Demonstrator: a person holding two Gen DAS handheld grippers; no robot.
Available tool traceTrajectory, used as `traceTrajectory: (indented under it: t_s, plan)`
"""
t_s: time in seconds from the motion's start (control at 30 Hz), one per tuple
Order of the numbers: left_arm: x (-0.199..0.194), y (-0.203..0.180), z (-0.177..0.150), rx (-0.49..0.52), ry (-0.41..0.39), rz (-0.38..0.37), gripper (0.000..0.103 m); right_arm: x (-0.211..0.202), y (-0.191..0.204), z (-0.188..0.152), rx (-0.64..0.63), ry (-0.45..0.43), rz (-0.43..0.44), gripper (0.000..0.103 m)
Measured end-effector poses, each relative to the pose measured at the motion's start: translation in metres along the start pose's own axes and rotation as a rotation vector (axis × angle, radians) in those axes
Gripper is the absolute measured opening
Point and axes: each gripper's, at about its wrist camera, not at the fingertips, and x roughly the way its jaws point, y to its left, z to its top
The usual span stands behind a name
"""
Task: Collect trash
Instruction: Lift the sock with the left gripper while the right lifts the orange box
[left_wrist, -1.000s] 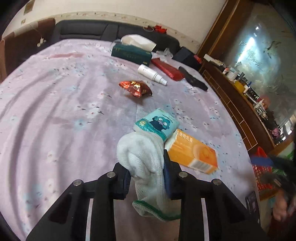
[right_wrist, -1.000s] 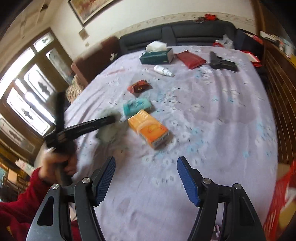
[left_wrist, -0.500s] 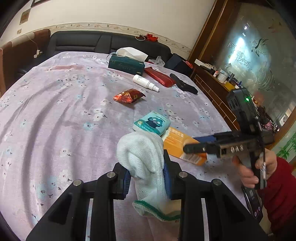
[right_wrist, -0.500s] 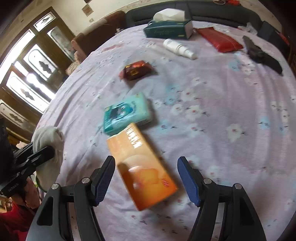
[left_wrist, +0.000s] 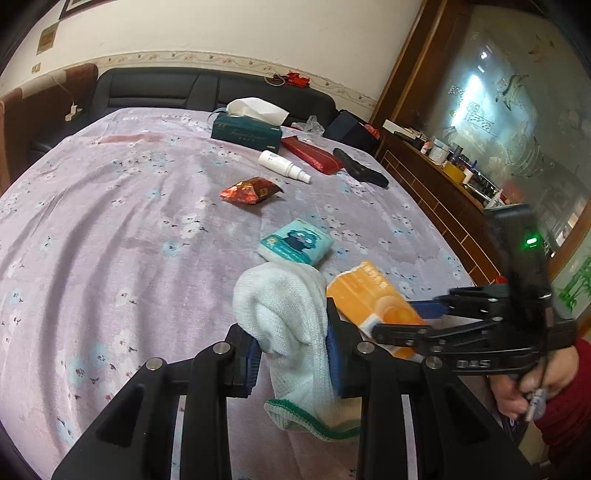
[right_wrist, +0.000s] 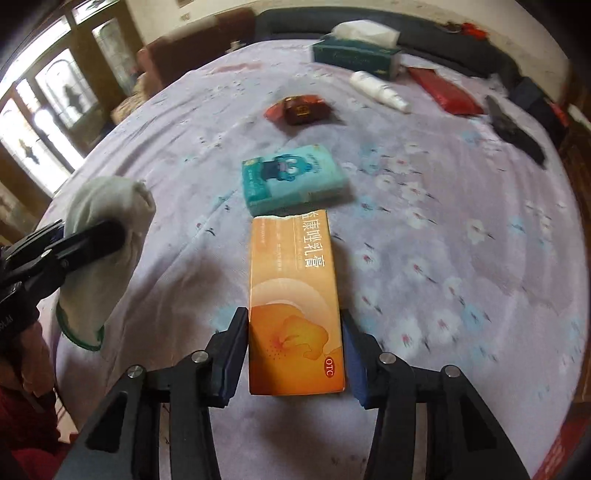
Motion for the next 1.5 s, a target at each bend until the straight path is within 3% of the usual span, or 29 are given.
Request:
traceTrajectory:
  t_s: [0.33, 0.63, 0.87, 1.5]
  plan:
    - [-0.008, -0.047, -0.014, 0.116, -0.022, -0.028, 0.028, -0.100, 0.011, -0.059, 0.137, -0.208, -0.073, 0.051]
    - [-0.017, -0.079, -0.024, 0.185, -0.029, -0.065, 0.028, -0.128, 0.003, -0.112, 0.270, -0.347, -0.097, 0.051]
    - [-0.016, -0.095, -0.031, 0.216, -0.011, -0.072, 0.028, -0.125, 0.001, -0.135, 0.306, -0.371, -0.093, 0.051]
    - [-0.016, -0.105, -0.035, 0.235, -0.002, -0.069, 0.028, -0.130, -0.001, -0.143, 0.308, -0.398, -0.073, 0.051]
